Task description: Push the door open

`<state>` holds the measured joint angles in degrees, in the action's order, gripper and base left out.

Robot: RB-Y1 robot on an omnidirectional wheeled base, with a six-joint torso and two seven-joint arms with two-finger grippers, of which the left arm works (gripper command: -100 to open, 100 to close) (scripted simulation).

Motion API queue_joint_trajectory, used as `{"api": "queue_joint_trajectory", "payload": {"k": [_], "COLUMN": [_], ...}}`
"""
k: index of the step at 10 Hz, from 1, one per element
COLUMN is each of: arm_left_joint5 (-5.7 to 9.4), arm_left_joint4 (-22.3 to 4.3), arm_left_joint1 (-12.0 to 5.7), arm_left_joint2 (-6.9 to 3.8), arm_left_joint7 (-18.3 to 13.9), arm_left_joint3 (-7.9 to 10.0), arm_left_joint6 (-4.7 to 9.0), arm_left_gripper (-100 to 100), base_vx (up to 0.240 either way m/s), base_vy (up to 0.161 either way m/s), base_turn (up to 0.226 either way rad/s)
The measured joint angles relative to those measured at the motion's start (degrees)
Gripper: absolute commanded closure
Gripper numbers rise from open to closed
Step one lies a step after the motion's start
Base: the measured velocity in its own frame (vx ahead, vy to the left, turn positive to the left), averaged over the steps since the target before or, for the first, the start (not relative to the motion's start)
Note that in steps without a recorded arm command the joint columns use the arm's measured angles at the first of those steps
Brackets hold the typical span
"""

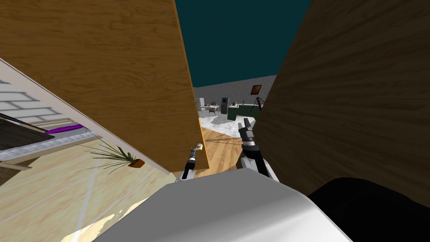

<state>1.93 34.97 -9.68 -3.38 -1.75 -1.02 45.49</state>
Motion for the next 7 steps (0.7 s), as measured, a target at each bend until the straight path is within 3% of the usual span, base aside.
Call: {"api": "queue_joint_trajectory", "payload": {"k": [4, 5, 7], "arm_left_joint5": [0.03, 0.13, 0.1], "arm_left_joint4": [-0.77, -2.77, 0.03], "arm_left_joint1": [0.08, -1.08, -0.14], "arm_left_joint2": [-0.1, -0.08, -0.41], "arm_left_joint7": [1.07, 1.28, 1.44], "arm_left_joint3": [0.23, 0.38, 0.49], "arm_left_joint6": [0.39, 1.36, 0.28], "arm_left_gripper": [100, 100, 100], "base_vx": [0.229, 0.148, 0.087], "base_vy": [-0.03, -0.039, -0.006], "base_turn": [0.142, 0.046, 0.073]}}
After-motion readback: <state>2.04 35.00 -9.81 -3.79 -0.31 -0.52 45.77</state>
